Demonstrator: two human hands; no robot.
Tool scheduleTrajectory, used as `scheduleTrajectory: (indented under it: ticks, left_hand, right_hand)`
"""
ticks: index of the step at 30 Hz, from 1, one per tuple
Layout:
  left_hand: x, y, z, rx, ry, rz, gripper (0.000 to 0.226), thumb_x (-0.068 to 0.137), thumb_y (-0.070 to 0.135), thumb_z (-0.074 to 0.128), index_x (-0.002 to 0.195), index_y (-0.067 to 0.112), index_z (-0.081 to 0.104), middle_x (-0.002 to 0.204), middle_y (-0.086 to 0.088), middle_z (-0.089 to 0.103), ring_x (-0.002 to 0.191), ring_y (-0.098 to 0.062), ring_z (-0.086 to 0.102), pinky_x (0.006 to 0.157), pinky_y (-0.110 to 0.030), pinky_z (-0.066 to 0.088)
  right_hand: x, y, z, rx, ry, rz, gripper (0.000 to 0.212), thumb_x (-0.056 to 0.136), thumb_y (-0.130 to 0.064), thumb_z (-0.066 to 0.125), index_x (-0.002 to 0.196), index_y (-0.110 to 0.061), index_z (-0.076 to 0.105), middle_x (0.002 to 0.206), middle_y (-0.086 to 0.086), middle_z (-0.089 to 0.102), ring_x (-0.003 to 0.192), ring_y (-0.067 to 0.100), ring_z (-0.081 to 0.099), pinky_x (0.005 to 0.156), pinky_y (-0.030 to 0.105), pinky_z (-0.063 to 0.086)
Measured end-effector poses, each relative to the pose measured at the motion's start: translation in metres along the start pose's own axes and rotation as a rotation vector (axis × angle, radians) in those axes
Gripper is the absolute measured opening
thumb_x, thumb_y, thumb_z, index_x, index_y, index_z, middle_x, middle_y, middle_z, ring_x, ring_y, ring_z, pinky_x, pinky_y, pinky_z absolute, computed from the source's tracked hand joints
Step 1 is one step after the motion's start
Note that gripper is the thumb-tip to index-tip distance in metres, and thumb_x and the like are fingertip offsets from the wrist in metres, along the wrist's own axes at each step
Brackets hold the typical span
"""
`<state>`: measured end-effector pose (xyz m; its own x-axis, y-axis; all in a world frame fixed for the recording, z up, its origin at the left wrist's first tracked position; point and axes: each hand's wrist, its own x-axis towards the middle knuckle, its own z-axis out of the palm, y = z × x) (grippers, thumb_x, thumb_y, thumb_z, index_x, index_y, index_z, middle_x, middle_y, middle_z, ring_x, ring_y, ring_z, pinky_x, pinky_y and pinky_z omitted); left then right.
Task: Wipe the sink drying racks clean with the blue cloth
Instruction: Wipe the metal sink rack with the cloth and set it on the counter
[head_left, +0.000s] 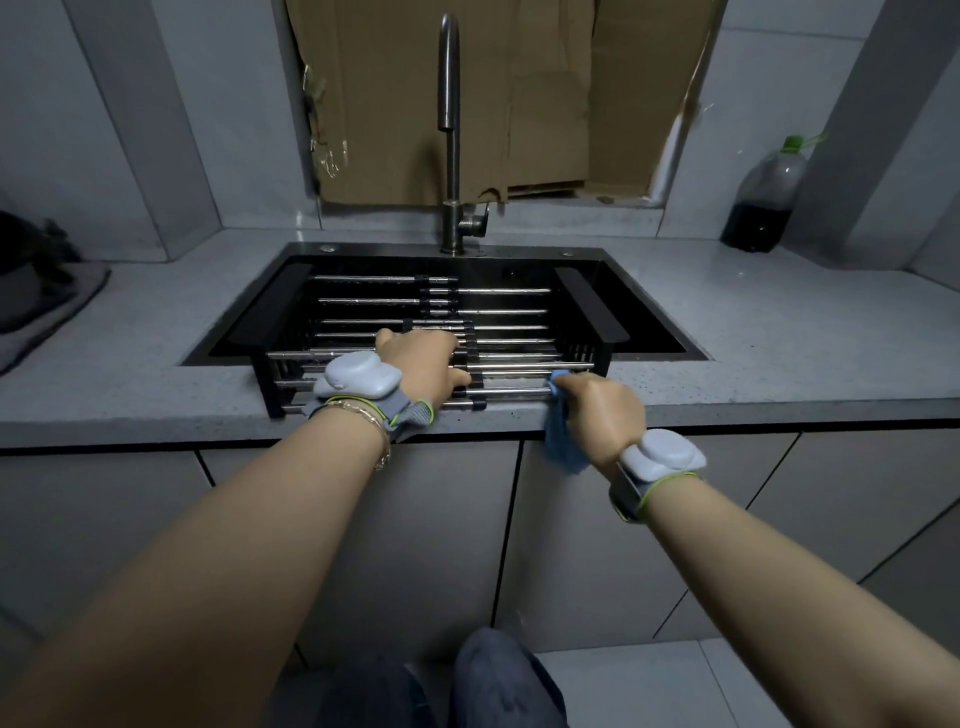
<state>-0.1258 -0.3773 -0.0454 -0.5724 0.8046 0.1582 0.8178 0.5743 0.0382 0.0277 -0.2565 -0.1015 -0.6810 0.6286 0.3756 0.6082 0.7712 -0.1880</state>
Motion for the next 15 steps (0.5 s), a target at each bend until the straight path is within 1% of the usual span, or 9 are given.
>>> scheduleTrajectory:
  ticks: [2,3,5,6,7,9,11,13,15]
  left_hand:
    - [-0.002,-0.001,-0.001,-0.024,-0.004,-0.002,0.037,0.092,0.045,0.053,0.114,0.016,0.059,0.115,-0.005,0.064,0.114,-0.027,0.053,0.098,-0.036,0.026]
    - [-0.003,-0.001,-0.001,-0.037,-0.001,-0.001,0.037,0.092,0.045,0.054,0.115,0.017,0.059,0.116,-0.005,0.063,0.114,-0.027,0.053,0.098,-0.036,0.026]
    - [-0.006,-0.004,-0.002,-0.064,0.010,0.004,0.036,0.091,0.044,0.056,0.116,0.018,0.059,0.117,-0.005,0.063,0.116,-0.027,0.052,0.098,-0.035,0.026]
    - [-0.007,-0.004,-0.002,-0.078,0.013,0.010,0.036,0.091,0.043,0.057,0.116,0.018,0.059,0.117,-0.005,0.063,0.116,-0.027,0.052,0.098,-0.035,0.026]
    - [-0.008,-0.005,-0.003,-0.089,0.015,0.014,0.035,0.091,0.042,0.057,0.116,0.019,0.060,0.117,-0.005,0.063,0.116,-0.026,0.052,0.098,-0.034,0.025]
    - [-0.010,-0.006,-0.004,-0.100,0.002,0.023,0.034,0.091,0.041,0.057,0.116,0.019,0.060,0.116,-0.005,0.063,0.117,-0.027,0.051,0.099,-0.035,0.025]
    - [-0.009,-0.006,-0.007,-0.111,-0.021,0.021,0.036,0.090,0.041,0.058,0.119,0.019,0.059,0.118,-0.004,0.062,0.119,-0.026,0.049,0.100,-0.036,0.025]
    - [-0.008,-0.008,-0.009,-0.133,-0.039,0.016,0.039,0.089,0.040,0.060,0.122,0.019,0.058,0.121,-0.004,0.061,0.120,-0.026,0.048,0.100,-0.036,0.026]
    - [-0.007,-0.009,-0.011,-0.163,-0.053,0.011,0.041,0.088,0.038,0.063,0.123,0.018,0.057,0.123,-0.003,0.060,0.122,-0.025,0.047,0.100,-0.036,0.027]
  right_hand:
    - [-0.005,0.001,0.005,0.211,0.123,-0.028,0.037,0.080,-0.002,0.051,0.110,-0.012,0.068,0.112,0.011,0.067,0.098,0.035,0.062,0.076,0.032,0.046]
    - [-0.010,0.001,0.006,0.351,0.196,-0.021,0.034,0.077,0.002,0.051,0.103,-0.008,0.071,0.104,0.013,0.070,0.092,0.034,0.064,0.076,0.029,0.047]
    - [-0.019,0.000,0.003,0.616,0.337,0.069,0.028,0.077,0.010,0.052,0.093,-0.003,0.072,0.086,0.010,0.069,0.080,0.026,0.064,0.071,0.015,0.043]
    - [-0.021,0.000,0.000,0.713,0.402,0.140,0.026,0.077,0.010,0.052,0.088,-0.004,0.071,0.080,0.007,0.066,0.074,0.018,0.061,0.067,0.008,0.041]
    - [-0.021,0.001,-0.006,0.816,0.480,0.217,0.025,0.078,0.009,0.051,0.084,-0.008,0.069,0.076,0.005,0.063,0.070,0.010,0.058,0.065,0.007,0.041]
    - [-0.013,0.008,-0.022,1.068,0.643,0.401,0.025,0.077,0.006,0.048,0.075,-0.015,0.062,0.072,0.003,0.060,0.066,0.006,0.055,0.067,0.018,0.046]
    - [0.003,0.017,-0.046,1.360,0.751,0.569,0.032,0.078,0.011,0.046,0.068,-0.017,0.057,0.067,0.002,0.057,0.064,0.013,0.054,0.066,0.027,0.047]
    - [0.020,0.022,-0.068,1.567,0.775,0.613,0.032,0.079,0.014,0.044,0.069,-0.013,0.058,0.062,0.002,0.057,0.061,0.015,0.055,0.062,0.027,0.048]
    - [0.035,0.020,-0.083,1.695,0.685,0.569,0.028,0.081,0.014,0.042,0.076,-0.008,0.059,0.065,0.004,0.059,0.061,0.016,0.056,0.059,0.025,0.049]
